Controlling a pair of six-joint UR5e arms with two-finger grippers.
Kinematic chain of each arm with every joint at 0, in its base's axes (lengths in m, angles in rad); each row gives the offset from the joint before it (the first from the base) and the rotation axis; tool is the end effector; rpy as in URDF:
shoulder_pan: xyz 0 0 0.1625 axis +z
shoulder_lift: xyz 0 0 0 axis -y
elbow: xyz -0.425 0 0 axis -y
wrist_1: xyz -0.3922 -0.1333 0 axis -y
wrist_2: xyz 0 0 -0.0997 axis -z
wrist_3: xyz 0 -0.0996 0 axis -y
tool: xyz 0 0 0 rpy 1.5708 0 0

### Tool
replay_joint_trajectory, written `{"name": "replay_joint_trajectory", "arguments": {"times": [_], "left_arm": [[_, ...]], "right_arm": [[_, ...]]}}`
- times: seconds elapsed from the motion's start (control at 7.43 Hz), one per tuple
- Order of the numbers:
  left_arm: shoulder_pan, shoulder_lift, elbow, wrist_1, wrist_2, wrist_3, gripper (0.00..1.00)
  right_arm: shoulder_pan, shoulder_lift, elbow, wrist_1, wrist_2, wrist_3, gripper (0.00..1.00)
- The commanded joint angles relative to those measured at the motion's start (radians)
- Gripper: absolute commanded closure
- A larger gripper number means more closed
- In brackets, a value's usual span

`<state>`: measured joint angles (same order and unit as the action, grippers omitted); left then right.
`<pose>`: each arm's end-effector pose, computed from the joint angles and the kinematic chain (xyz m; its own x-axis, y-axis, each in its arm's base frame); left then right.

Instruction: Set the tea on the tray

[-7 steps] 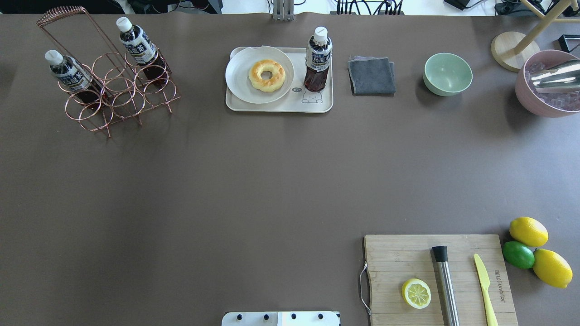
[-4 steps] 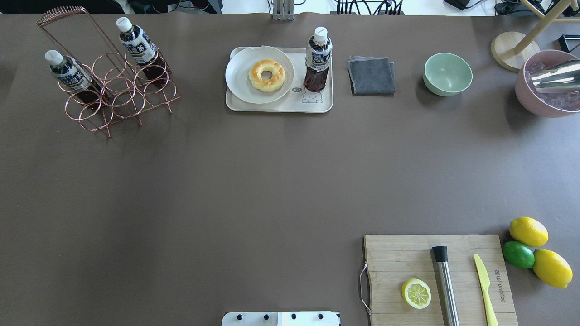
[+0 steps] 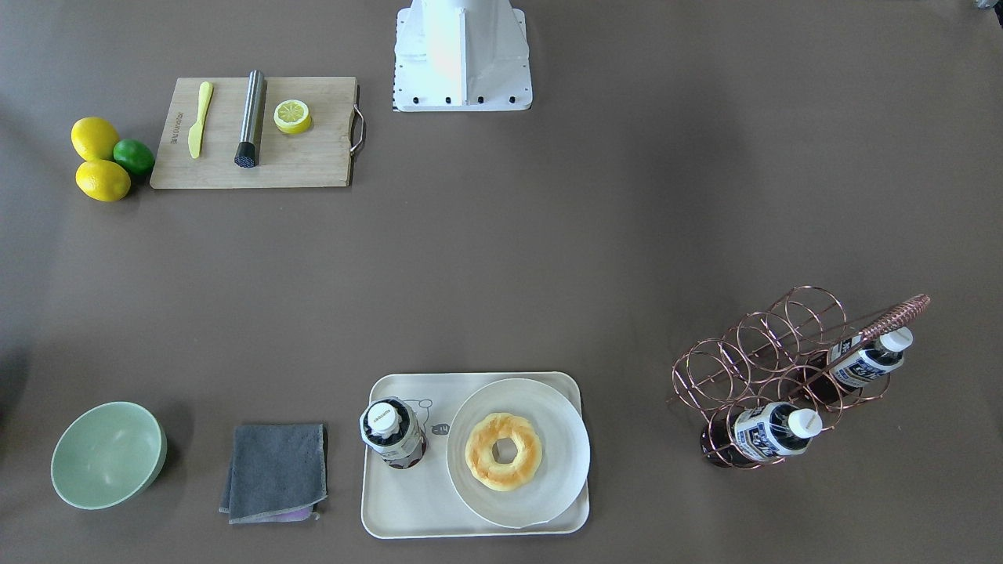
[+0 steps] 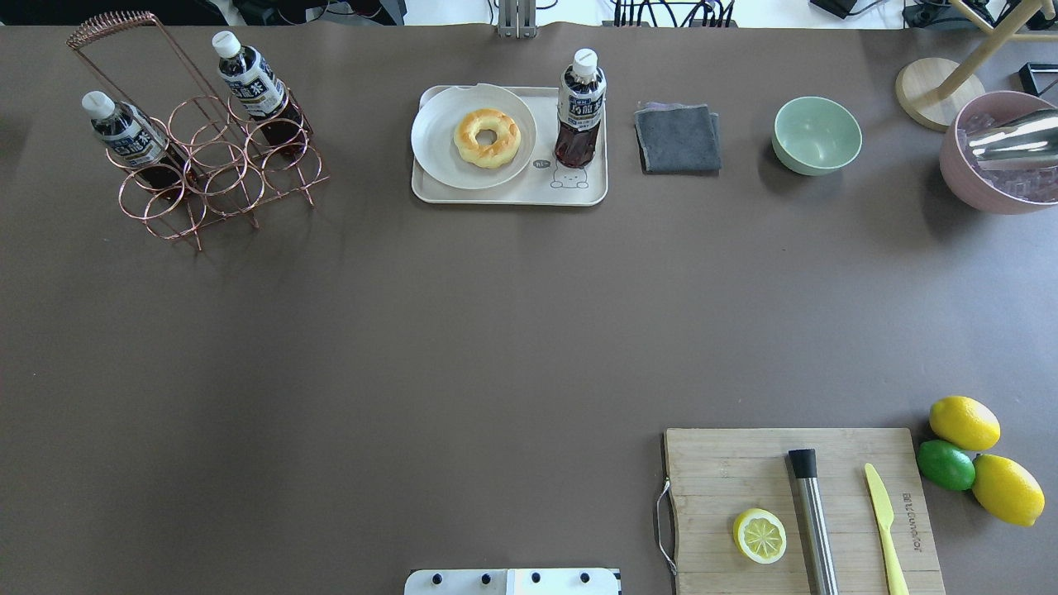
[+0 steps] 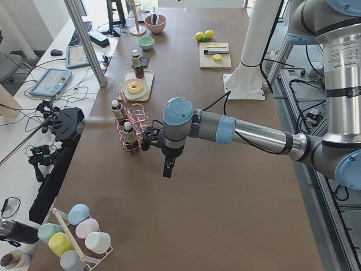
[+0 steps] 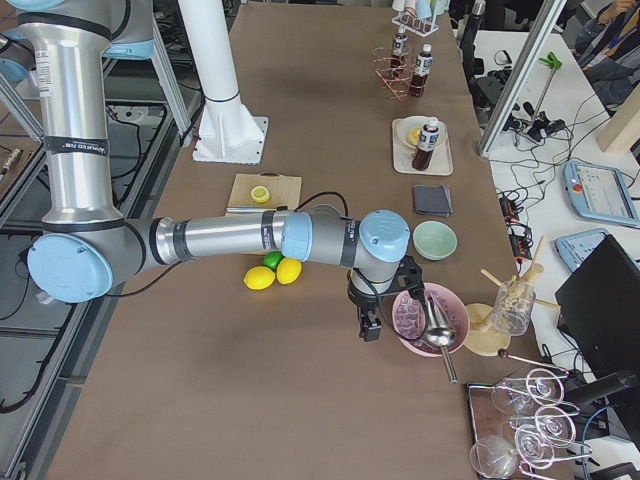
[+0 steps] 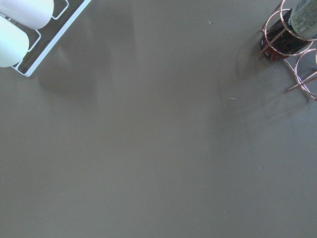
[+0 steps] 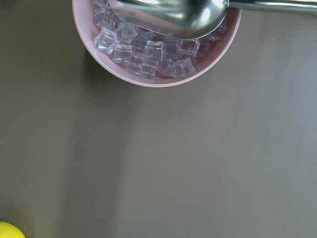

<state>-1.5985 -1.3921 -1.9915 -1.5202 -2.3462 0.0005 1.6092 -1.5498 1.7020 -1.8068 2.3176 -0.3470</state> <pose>-0.0751 -0.4147 0.5376 0.7176 0.1138 -0.6871 0.0268 0.9813 0.1906 0.0844 -0.4869 0.6091 0.7006 -0.2587 0.6650 0.2127 0.9653 0.1515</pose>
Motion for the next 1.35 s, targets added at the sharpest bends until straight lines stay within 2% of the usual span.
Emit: {"name": "replay_joint_trajectory", "arguments": {"times": [0.0,1.21], "left_arm": [[-0.008,-0.001,-0.007,0.0,-0.001,-0.002,0.03],[-0.006,-0.015,-0.006,0.002,0.001,-0.013,0.03]], "right_arm": [[0.0,-0.001,0.001,0.001,0.003,0.0,0.0],[0.0,0.0,-0.004,0.0,0.003,0.0,0.0]]}}
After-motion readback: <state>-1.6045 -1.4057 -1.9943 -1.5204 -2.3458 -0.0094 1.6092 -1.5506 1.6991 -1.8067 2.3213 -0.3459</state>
